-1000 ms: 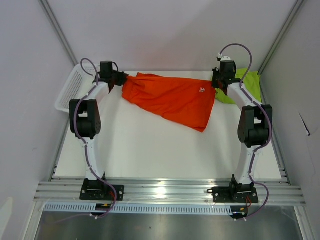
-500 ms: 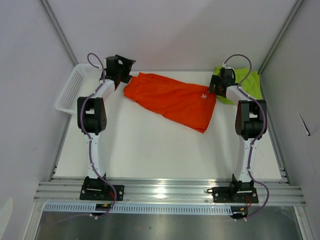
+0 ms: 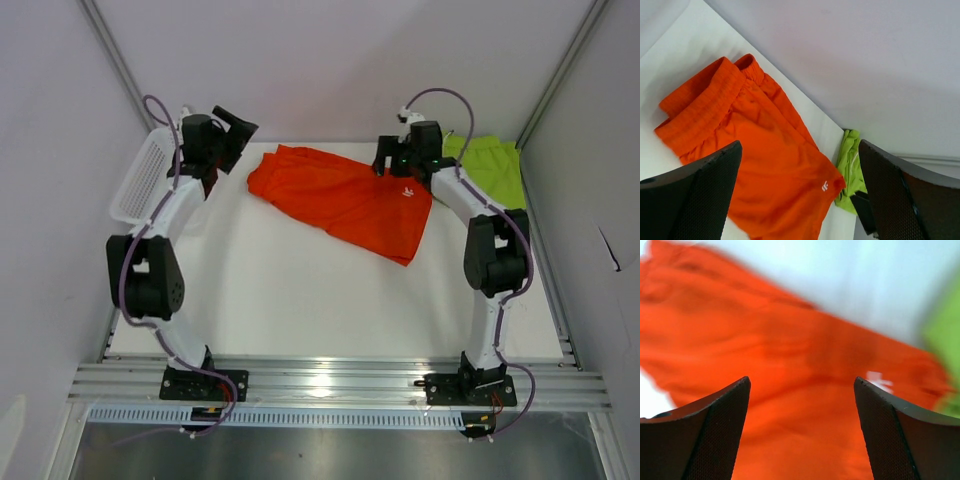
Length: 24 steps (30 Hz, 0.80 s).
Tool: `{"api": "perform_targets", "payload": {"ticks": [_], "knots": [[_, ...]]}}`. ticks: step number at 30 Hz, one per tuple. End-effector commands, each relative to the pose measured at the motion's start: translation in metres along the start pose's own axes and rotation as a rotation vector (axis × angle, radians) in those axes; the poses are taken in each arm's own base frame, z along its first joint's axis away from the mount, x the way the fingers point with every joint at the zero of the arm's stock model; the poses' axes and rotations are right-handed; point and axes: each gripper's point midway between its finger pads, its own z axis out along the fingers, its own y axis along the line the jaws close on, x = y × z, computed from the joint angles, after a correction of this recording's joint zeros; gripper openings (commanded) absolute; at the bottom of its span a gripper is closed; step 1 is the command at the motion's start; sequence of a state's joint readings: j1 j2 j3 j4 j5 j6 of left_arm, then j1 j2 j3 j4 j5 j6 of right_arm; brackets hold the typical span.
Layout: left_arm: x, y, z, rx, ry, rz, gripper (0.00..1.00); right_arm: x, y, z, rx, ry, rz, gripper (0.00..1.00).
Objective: Fold and stack the shorts
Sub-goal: Fold the shorts
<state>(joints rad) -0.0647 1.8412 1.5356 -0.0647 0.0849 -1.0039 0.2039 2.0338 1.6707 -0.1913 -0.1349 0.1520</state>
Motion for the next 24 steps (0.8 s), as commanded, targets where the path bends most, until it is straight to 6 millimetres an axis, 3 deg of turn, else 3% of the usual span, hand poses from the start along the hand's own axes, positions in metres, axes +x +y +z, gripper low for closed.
{"api": "perform_targets", "payload": {"ticks": [1, 2, 3, 5, 7, 8, 11, 13, 17, 24], "knots": [[-0.013, 0.003, -0.043, -0.020, -0.080, 0.095, 0.99, 0.004, 0.087, 0.004, -0.220, 0.018, -0.116, 0.84], [-0.008, 0.012, -0.051, -0.042, -0.071, 0.095, 0.99, 0.008, 0.096, 0.008, -0.233, 0.027, -0.128, 0.84], [-0.015, 0.005, -0.069, -0.036, -0.101, 0.110, 0.99, 0.019, 0.103, 0.019, -0.237, 0.048, -0.132, 0.84], [-0.014, 0.019, -0.082, -0.082, -0.115, 0.116, 0.99, 0.021, 0.130, 0.026, -0.281, 0.055, -0.137, 0.84], [-0.013, 0.023, -0.102, -0.106, -0.124, 0.117, 0.99, 0.045, 0.146, 0.042, -0.306, 0.106, -0.127, 0.83], [-0.012, 0.032, -0.107, -0.134, -0.132, 0.114, 0.99, 0.043, 0.155, 0.044, -0.319, 0.106, -0.128, 0.83], [-0.006, 0.043, -0.128, -0.144, -0.147, 0.093, 0.99, 0.072, 0.166, 0.061, -0.302, 0.170, -0.145, 0.83], [-0.004, 0.048, -0.141, -0.140, -0.167, 0.070, 0.99, 0.093, 0.167, 0.070, -0.277, 0.214, -0.164, 0.82], [0.012, 0.071, -0.154, -0.161, -0.164, 0.042, 0.99, 0.126, 0.162, 0.070, -0.183, 0.295, -0.223, 0.82], [0.027, 0.092, -0.169, -0.176, -0.154, 0.041, 0.99, 0.178, 0.152, 0.043, -0.032, 0.419, -0.404, 0.81]]}}
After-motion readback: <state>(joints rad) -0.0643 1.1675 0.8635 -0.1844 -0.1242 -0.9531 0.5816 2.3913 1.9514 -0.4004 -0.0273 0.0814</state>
